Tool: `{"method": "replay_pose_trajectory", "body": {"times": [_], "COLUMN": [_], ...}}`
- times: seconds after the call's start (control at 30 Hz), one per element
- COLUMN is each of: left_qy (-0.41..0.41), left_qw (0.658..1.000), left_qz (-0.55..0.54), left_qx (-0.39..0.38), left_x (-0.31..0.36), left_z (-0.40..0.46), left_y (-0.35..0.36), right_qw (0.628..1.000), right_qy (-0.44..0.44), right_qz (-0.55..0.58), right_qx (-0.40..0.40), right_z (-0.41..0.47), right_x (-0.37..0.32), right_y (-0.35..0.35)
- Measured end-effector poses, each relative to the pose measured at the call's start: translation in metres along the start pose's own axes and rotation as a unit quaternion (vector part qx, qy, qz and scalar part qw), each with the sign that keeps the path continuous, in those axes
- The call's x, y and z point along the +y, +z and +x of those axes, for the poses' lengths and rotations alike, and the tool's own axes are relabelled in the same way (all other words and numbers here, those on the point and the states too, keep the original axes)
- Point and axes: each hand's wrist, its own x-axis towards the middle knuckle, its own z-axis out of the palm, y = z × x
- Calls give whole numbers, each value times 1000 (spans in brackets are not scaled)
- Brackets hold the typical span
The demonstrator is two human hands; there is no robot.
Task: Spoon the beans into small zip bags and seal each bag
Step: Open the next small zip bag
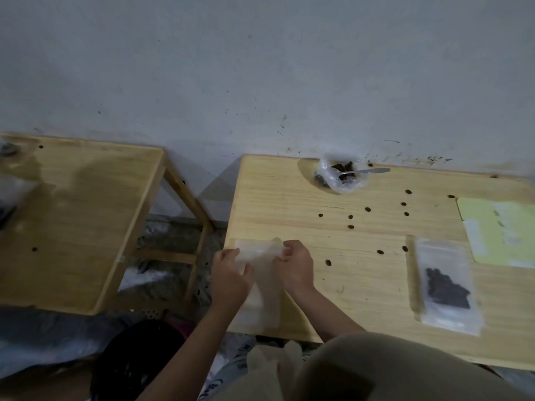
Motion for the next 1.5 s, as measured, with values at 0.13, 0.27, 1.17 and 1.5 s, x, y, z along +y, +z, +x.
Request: {"method": "replay_pose_trajectory", "body": {"times": [0.13, 0.27, 1.17, 1.5], "left_qy": [15, 4, 75, 81], "left_qw": [996, 978, 925, 913], "left_qz": [-80, -206, -371, -396], "left_qx": [42, 16, -45, -56], "left_x": [10, 31, 239, 249], "left_z": [3, 12, -8, -14], "left_y": [-9, -29, 15, 18], "right_qw": [998, 988, 951, 926], "right_qy": [-3, -27, -204, -72], "right_qz": [61, 152, 222, 349], "right_qx": [28, -7, -65, -126], "right_z": [2, 9, 18, 18], "right_x": [-6, -19, -21, -20], "right_y": [-11, -45, -228, -247]}}
